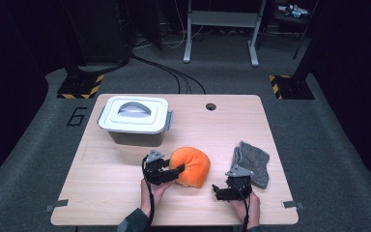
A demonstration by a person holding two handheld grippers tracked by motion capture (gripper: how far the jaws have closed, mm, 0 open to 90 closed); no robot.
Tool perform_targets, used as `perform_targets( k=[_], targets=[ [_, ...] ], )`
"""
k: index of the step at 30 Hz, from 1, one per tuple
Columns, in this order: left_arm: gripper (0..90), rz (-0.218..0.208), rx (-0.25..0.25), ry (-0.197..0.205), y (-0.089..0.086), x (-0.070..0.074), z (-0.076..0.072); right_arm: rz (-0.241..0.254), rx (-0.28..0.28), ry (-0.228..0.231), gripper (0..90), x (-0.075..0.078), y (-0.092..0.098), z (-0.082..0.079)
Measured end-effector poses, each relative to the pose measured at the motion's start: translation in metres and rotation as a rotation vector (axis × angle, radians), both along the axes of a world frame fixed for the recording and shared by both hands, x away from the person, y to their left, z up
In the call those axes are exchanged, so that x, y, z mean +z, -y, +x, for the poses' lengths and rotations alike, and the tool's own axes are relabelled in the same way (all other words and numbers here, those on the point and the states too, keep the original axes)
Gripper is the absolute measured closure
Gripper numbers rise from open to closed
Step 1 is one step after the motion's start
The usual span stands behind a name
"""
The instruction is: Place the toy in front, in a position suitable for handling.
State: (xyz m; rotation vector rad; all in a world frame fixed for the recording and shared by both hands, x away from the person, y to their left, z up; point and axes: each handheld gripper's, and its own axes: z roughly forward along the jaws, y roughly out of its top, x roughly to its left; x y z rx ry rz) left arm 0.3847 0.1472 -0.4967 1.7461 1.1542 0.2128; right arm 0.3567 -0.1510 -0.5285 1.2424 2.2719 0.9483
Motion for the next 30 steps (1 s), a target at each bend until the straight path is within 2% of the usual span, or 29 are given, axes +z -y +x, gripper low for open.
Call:
perform_targets(
  k=[1,3,5,8,10,11,12,17,20,23,30],
  targets=[
    [30.9,0.004,-0.01,0.01,-0.001,0.001,0.0,0.0,0.0,0.0,5.7,0.0,0.0,0.0],
    [24.9,0.028,-0.007,0.039,-0.003,0.004,-0.003,0.001,-0.001,0.0,5.8,0.0,0.0,0.0],
    [21.4,0.039,-0.017,0.045,-0.007,0.007,-0.005,0.0,-0.001,0.0,5.8,0.0,0.0,0.0],
    [16.9,0.086,-0.036,0.076,-0.009,0.01,-0.006,0.009,-0.01,-0.007,5.8,0.0,-0.001,0.0],
    [15.4,0.093,-0.05,0.085,-0.013,0.01,-0.008,0.01,-0.005,-0.01,6.4,0.0,-0.001,0.0],
    [15.4,0.093,-0.052,0.083,-0.014,0.008,-0.009,-0.003,0.006,-0.006,6.7,0.001,0.0,0.0],
    [14.8,0.095,-0.067,0.082,-0.018,0.005,-0.009,0.002,0.005,-0.001,7.4,0.001,0.0,-0.001],
    [13.3,0.086,-0.076,0.087,-0.026,-0.002,-0.011,0.024,0.003,-0.002,7.2,0.004,0.002,-0.004],
    [12.6,0.09,-0.075,0.082,-0.032,-0.006,-0.012,0.021,0.007,0.016,7.0,0.01,0.004,-0.007],
    [12.3,0.084,-0.069,0.077,-0.037,-0.008,-0.014,0.04,0.004,0.031,6.9,0.02,0.008,-0.011],
    [12.8,0.116,-0.083,0.078,-0.048,-0.011,-0.017,0.035,-0.052,0.079,6.4,0.039,0.024,-0.008]
  ],
)
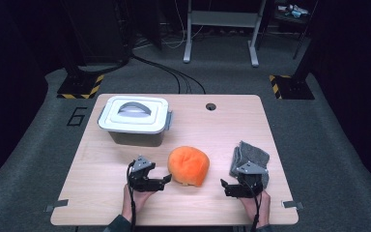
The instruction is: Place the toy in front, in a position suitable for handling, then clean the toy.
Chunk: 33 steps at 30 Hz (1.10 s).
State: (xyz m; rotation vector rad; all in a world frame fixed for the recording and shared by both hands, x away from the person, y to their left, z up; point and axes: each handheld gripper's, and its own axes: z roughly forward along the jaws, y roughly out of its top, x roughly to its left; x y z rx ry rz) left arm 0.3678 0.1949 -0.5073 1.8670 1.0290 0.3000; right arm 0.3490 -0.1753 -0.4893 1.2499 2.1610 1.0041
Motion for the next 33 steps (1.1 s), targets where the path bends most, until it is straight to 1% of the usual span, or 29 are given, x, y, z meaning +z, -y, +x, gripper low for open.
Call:
perform_targets(
  k=[1,3,5,8,10,11,12,13,14,15,16,17,18,19,20,22,23,24,27,28,29,30,31,33],
  targets=[
    [12.9,-0.003,0.001,-0.002,0.0,-0.001,0.0,-0.007,-0.008,0.001,6.1,0.002,0.002,0.002],
    [13.5,0.007,0.001,-0.003,-0.001,-0.002,0.0,-0.013,-0.024,0.005,5.6,0.005,0.007,0.006],
    [13.6,0.014,-0.005,-0.003,-0.002,-0.003,0.001,-0.017,-0.039,-0.001,5.2,0.007,0.011,0.01],
    [13.7,0.016,-0.011,-0.001,-0.001,-0.003,0.0,-0.037,-0.062,-0.005,5.0,0.009,0.016,0.016],
    [13.8,0.023,-0.011,0.005,0.0,-0.003,0.0,-0.039,-0.068,-0.007,5.0,0.01,0.019,0.019],
    [13.8,0.023,-0.015,0.001,0.0,-0.004,0.0,-0.048,-0.072,-0.005,5.0,0.01,0.022,0.021],
    [13.9,0.026,-0.018,-0.002,0.0,-0.005,0.0,-0.041,-0.082,-0.012,5.0,0.01,0.023,0.023],
    [13.9,0.031,-0.017,0.0,0.0,-0.005,0.0,-0.045,-0.085,-0.013,4.9,0.009,0.025,0.025],
    [13.9,0.032,-0.018,0.005,0.0,-0.006,0.0,-0.047,-0.096,-0.027,4.9,0.009,0.027,0.027],
    [14.1,0.029,-0.021,0.001,0.0,-0.006,0.0,-0.037,-0.106,-0.024,4.9,0.007,0.029,0.029],
    [14.2,0.033,-0.021,-0.002,0.0,-0.006,0.0,-0.042,-0.105,-0.035,4.8,0.006,0.032,0.031],
    [14.5,0.036,-0.02,-0.002,0.0,-0.006,0.0,-0.042,-0.122,-0.038,4.7,0.005,0.033,0.033],
    [14.9,0.04,-0.033,0.003,0.0,-0.006,0.001,-0.041,-0.123,-0.045,4.8,0.003,0.036,0.035],
    [15.3,0.042,-0.037,-0.002,0.0,-0.006,0.001,-0.033,-0.133,-0.056,4.7,0.002,0.038,0.038],
    [15.4,0.046,-0.038,0.007,0.001,-0.006,0.002,-0.034,-0.139,-0.059,4.7,0.001,0.039,0.039],
    [16.4,0.043,-0.054,0.011,0.001,-0.005,0.003,-0.028,-0.148,-0.074,4.7,-0.002,0.042,0.043],
    [17.1,0.051,-0.059,0.016,0.002,-0.005,0.004,-0.032,-0.152,-0.08,4.7,-0.003,0.043,0.045],
    [17.6,0.042,-0.06,0.017,0.003,-0.004,0.005,-0.035,-0.155,-0.086,4.7,-0.005,0.043,0.046],
    [21.5,0.052,-0.078,0.022,0.004,-0.001,0.01,-0.036,-0.169,-0.095,4.9,-0.007,0.044,0.049],
    [23.7,0.045,-0.087,0.02,0.005,0.0,0.011,-0.034,-0.176,-0.106,5.0,-0.008,0.044,0.05],
    [24.6,0.046,-0.095,0.026,0.006,0.0,0.013,-0.035,-0.177,-0.107,5.1,-0.009,0.044,0.051],
    [25.3,0.041,-0.106,0.022,0.007,0.001,0.014,-0.035,-0.177,-0.114,5.2,-0.009,0.044,0.051],
    [26.7,0.03,-0.109,0.018,0.009,0.001,0.015,-0.038,-0.176,-0.121,5.5,-0.011,0.044,0.052],
    [28.0,0.026,-0.119,0.015,0.01,0.001,0.016,-0.052,-0.176,-0.131,7.7,-0.013,0.044,0.054]
  ],
)
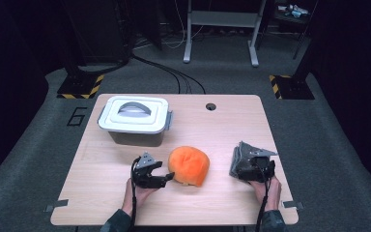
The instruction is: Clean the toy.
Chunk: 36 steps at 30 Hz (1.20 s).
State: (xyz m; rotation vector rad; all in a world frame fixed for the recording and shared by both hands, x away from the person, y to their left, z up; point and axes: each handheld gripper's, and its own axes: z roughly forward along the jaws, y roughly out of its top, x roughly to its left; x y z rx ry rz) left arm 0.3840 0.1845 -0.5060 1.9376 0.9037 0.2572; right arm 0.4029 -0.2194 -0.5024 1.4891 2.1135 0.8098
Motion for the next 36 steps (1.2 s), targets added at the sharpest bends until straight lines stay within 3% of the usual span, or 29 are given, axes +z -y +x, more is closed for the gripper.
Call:
perform_targets(
  k=[5,7,11,14,18,21,29,36],
  targets=[
    [32.3,-0.004,0.002,0.002,0.003,0.002,0.0,-0.001,-0.01,-0.033,15.6,-0.007,0.001,0.0],
    [32.5,0.014,0.004,0.015,0.003,0.005,-0.001,0.001,-0.007,-0.032,18.0,-0.009,0.002,0.0],
    [30.1,-0.003,0.014,0.02,0.004,0.012,-0.003,0.005,-0.003,-0.028,22.3,-0.01,0.002,0.001],
    [30.3,0.013,-0.008,0.014,0.007,0.015,-0.001,0.011,0.001,-0.032,26.8,-0.01,0.004,0.0],
    [41.0,0.012,-0.015,-0.009,0.013,0.012,0.0,0.023,-0.006,-0.022,36.6,-0.01,0.006,-0.001],
    [48.9,0.026,-0.008,-0.012,0.017,0.012,-0.002,0.028,-0.009,-0.01,49.2,-0.01,0.011,-0.002],
    [60.8,0.036,0.001,-0.021,0.019,0.01,-0.004,0.038,-0.022,0.0,67.1,-0.009,0.013,-0.003],
    [70.6,0.048,0.006,-0.005,0.021,0.01,-0.005,0.057,-0.025,0.024,74.6,-0.007,0.015,-0.007]
  ],
)
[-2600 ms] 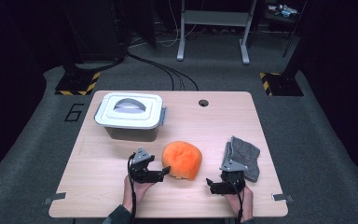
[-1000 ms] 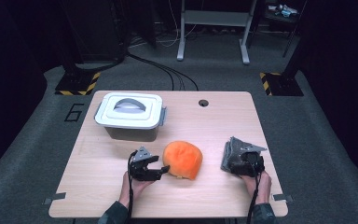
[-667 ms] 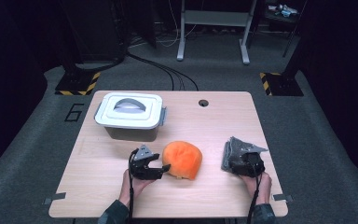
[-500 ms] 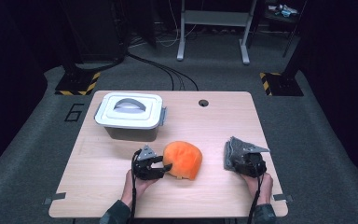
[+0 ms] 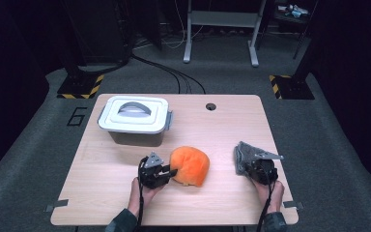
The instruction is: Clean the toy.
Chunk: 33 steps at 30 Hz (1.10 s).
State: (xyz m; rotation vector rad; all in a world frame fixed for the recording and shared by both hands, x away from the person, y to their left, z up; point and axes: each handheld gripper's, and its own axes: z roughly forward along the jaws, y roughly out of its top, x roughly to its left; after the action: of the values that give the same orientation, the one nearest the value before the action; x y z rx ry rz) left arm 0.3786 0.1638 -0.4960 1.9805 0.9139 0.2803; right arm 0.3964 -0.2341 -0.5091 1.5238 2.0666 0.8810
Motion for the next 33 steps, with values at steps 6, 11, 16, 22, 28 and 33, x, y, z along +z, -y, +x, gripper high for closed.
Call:
perform_targets(
  k=[6,11,16,22,28,33],
  targets=[
    [73.2,-0.01,0.004,0.001,0.0,0.0,0.002,0.045,0.019,0.035,74.9,0.014,0.002,-0.008],
    [74.7,-0.02,0.015,0.009,0.0,-0.001,-0.001,0.085,0.062,0.064,74.8,0.032,-0.005,-0.014],
    [74.9,-0.013,0.008,0.008,-0.001,0.0,0.0,0.107,0.096,0.077,74.8,0.042,-0.014,-0.014],
    [75.4,-0.004,0.005,0.005,-0.001,0.002,0.001,0.126,0.144,0.093,74.8,0.054,-0.027,-0.013],
    [76.2,-0.011,0.012,0.007,0.001,0.004,0.003,0.157,0.179,0.099,74.7,0.062,-0.039,-0.01],
    [76.6,-0.007,0.018,0.009,0.003,0.005,0.004,0.166,0.207,0.108,74.6,0.069,-0.048,-0.007]
  ],
)
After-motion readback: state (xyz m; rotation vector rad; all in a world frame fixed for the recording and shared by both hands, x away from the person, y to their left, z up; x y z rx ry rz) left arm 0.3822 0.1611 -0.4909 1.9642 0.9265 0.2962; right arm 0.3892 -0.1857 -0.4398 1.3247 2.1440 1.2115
